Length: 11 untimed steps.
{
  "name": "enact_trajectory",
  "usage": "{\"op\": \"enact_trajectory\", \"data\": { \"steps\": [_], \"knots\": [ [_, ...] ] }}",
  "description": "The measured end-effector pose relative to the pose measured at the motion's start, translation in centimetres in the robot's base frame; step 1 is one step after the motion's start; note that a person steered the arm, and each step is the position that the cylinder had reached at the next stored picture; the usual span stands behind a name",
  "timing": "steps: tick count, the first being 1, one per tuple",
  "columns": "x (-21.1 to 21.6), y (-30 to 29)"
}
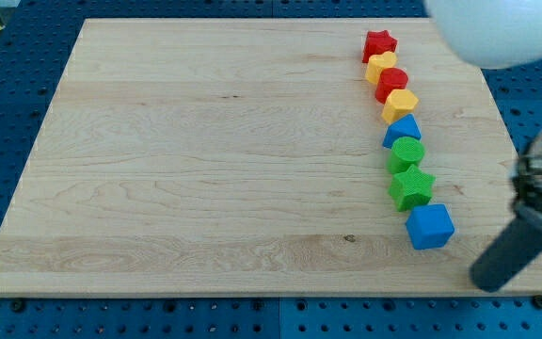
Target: Push the green star to the center
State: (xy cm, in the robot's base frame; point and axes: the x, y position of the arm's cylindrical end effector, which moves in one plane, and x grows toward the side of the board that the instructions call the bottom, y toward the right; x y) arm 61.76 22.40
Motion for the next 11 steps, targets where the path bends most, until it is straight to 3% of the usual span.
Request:
{"op": "enact_trajectory", "data": {
  "steps": [2,4,11],
  "knots": [
    [-6.6,2.1],
    [-7.0,1.7],
    [-11.2,-12.5]
  ]
}}
